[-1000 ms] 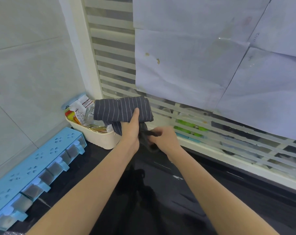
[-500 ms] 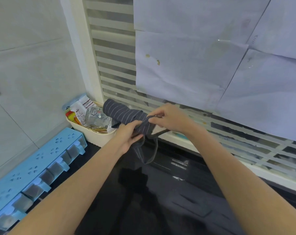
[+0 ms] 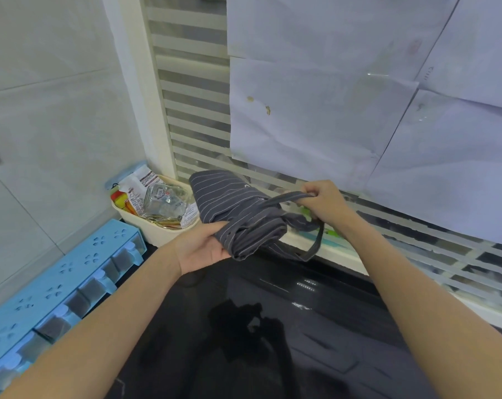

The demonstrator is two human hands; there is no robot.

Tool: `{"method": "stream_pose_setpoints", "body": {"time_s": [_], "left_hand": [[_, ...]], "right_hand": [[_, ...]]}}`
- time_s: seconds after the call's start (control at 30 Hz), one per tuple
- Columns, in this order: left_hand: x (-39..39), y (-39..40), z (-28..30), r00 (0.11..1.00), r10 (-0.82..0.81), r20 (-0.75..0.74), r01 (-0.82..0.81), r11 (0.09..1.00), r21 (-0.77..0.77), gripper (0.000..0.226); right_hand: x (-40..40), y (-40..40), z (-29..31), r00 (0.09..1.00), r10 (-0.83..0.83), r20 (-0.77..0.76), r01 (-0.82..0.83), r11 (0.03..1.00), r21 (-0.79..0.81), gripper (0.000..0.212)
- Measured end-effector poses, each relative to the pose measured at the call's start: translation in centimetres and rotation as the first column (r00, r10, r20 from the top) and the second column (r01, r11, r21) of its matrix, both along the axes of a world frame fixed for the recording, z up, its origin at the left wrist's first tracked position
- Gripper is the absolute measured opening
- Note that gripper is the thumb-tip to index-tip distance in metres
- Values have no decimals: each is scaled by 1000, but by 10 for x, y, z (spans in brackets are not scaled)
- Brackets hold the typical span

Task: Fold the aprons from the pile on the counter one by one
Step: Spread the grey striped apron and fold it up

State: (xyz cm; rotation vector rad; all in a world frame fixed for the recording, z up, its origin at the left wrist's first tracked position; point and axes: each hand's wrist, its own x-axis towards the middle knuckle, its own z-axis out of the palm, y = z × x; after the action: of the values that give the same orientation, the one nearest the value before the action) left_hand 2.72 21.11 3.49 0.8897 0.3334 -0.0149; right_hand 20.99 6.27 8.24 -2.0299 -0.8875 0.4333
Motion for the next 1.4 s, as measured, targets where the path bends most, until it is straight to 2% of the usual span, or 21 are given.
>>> {"method": "stream_pose_setpoints", "body": {"time_s": [0.07,0.17,0.27,0.37,0.43,0.5,0.57,0.63,0.7,0.77,0.83,0.9,0.97,1.0,1.1,1.2,1.3,1.33,1.4], "left_hand": [[-3,1,3,997,-80,-14,80,996,34,58],[-5,-4,8,994,-112,-16,113,991,67,56],[-2,-9,12,996,-42,74,41,999,18,55],[8,-14,15,986,36,161,-17,993,-119,45],[17,-21,17,981,78,177,-59,993,-106,35],[26,-27,18,978,123,168,-117,992,-45,40],[30,-32,23,965,188,184,-193,981,9,44],[33,-35,27,951,248,183,-263,962,67,49],[37,-38,29,944,282,170,-303,945,119,49],[40,-39,31,927,331,173,-353,929,114,39],[42,-39,33,915,360,181,-381,920,96,28],[44,-42,32,910,384,153,-407,898,167,21],[45,-49,25,889,437,139,-457,821,342,32],[46,-52,23,870,468,157,-487,762,427,42],[54,-53,20,792,569,222,-584,598,550,58],[56,-47,23,730,641,236,-644,532,549,61],[56,-40,23,756,629,181,-618,594,516,56],[57,-37,23,775,614,151,-600,638,483,51],[56,-31,20,811,578,93,-551,700,454,44]], "right_hand": [[-1,-1,-1,998,-5,-67,4,1000,-7,26],[-6,1,-5,993,-37,-112,45,997,67,31],[-8,1,-14,979,-51,-195,80,986,147,24],[-20,4,-24,950,26,-310,-7,998,63,14],[-34,9,-27,915,109,-389,-98,994,48,15],[-46,14,-27,867,133,-480,-111,991,73,23],[-47,14,-30,778,104,-620,-93,994,50,32],[-48,10,-33,604,127,-787,-76,992,102,37],[-48,7,-37,424,202,-883,34,971,238,31],[-53,5,-41,363,209,-908,183,940,289,30],[-61,3,-46,433,109,-895,227,947,225,32],[-70,7,-49,628,-14,-778,166,979,117,24],[-81,14,-41,818,-57,-572,96,995,38,22],[-86,18,-35,866,-54,-497,80,996,32,22],[-94,19,-21,909,-6,-417,53,993,102,20],[-93,6,-15,969,58,-242,-17,986,167,13],[-85,-3,-11,952,128,-280,-33,947,320,7],[-81,-3,-11,959,137,-249,-47,940,337,7],[-70,-3,-9,990,121,-68,-98,957,273,10]]}}
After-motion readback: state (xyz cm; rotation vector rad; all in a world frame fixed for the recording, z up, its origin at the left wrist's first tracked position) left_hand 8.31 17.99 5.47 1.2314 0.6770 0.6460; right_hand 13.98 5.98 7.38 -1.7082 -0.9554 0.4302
